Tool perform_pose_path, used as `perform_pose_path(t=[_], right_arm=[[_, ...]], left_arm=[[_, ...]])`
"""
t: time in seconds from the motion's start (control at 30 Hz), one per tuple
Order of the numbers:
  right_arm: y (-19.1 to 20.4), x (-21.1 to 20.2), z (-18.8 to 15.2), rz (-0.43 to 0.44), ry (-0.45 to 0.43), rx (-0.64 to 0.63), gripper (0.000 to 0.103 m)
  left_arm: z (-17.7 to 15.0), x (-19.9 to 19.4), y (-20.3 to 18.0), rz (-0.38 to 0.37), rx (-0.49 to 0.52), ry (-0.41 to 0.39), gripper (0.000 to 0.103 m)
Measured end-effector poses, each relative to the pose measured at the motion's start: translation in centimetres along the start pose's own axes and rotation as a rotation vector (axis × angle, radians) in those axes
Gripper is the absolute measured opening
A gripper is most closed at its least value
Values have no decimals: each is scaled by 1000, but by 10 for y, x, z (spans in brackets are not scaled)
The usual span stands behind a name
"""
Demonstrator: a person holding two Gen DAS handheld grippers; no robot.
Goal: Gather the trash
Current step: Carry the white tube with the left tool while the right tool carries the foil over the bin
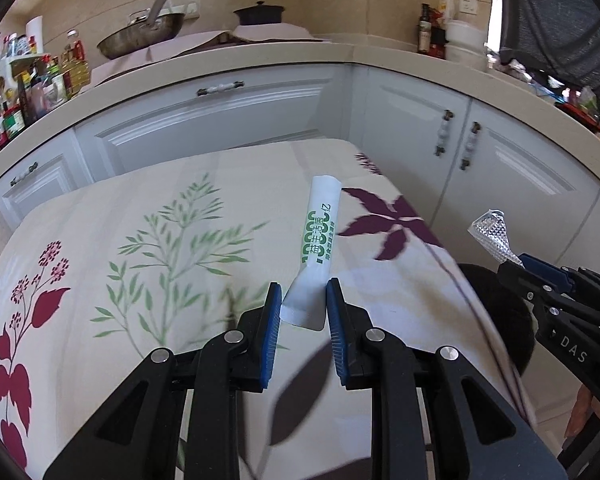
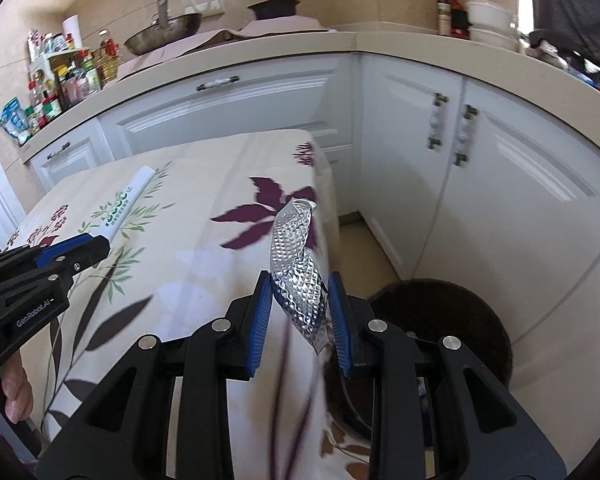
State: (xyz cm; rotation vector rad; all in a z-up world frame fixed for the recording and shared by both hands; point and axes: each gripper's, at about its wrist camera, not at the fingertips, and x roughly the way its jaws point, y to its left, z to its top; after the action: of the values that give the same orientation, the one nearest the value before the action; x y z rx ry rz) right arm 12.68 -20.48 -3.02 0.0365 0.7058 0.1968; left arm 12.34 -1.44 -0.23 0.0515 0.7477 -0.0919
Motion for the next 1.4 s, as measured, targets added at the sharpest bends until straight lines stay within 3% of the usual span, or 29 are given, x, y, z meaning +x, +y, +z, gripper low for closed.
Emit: perform_pose_path(t=[0.67, 1.03, 1.4], right_arm=[[-106, -54, -42, -210, -53, 161, 28], [-145, -50, -48, -241, -66, 215, 28], [-161, -33, -45, -245, -64, 235, 28]], left_arm=[[-6, -6, -125, -164, 180, -29, 24], [-6, 19, -173, -180, 235, -3, 24], [-4, 37, -193, -168, 255, 10, 24]])
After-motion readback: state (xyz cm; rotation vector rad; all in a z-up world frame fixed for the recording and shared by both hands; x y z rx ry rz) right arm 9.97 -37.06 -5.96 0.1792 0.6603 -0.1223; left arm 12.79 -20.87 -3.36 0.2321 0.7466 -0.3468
